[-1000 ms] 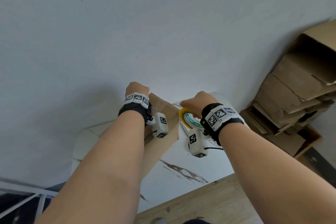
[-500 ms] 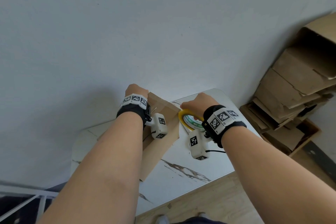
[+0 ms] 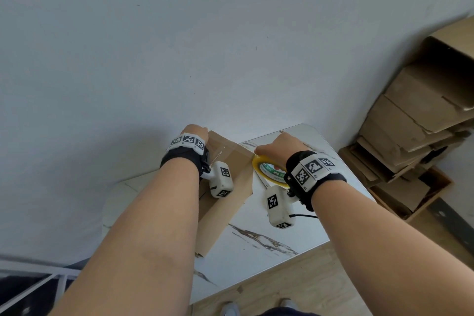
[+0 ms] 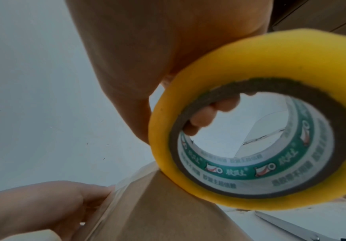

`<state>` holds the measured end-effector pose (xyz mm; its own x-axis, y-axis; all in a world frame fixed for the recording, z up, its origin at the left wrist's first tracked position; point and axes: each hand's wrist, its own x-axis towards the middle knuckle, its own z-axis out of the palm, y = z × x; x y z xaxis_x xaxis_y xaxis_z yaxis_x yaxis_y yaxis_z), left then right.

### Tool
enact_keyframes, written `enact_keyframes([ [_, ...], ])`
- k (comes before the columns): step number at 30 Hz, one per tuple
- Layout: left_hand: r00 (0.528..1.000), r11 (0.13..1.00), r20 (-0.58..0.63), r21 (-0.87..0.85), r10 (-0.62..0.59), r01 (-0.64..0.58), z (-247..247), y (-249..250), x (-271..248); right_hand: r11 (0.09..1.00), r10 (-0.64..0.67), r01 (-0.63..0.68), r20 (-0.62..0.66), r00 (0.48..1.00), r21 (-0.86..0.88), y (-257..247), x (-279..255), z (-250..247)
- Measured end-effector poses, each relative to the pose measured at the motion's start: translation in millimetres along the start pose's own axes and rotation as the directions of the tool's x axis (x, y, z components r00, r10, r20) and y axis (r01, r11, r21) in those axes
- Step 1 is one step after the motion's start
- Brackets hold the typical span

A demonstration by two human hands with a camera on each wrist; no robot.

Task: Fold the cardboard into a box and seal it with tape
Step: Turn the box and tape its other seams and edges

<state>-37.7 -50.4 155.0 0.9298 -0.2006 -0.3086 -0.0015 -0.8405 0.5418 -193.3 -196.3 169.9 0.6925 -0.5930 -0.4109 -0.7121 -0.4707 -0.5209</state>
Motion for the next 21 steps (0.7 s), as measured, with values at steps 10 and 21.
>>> enact_keyframes([
  [10,0.957,0.932,0.002,0.223,0.291,-0.284,0,15,-13,1.0,0.004,-0.004,0.017,1.0,0.015,-3,-3,0],
  [21,0.932,0.887,0.199,0.296,0.305,-0.353,-2,6,-13,0.999,0.023,-0.025,0.045,0.999,0.046,-3,-3,2],
])
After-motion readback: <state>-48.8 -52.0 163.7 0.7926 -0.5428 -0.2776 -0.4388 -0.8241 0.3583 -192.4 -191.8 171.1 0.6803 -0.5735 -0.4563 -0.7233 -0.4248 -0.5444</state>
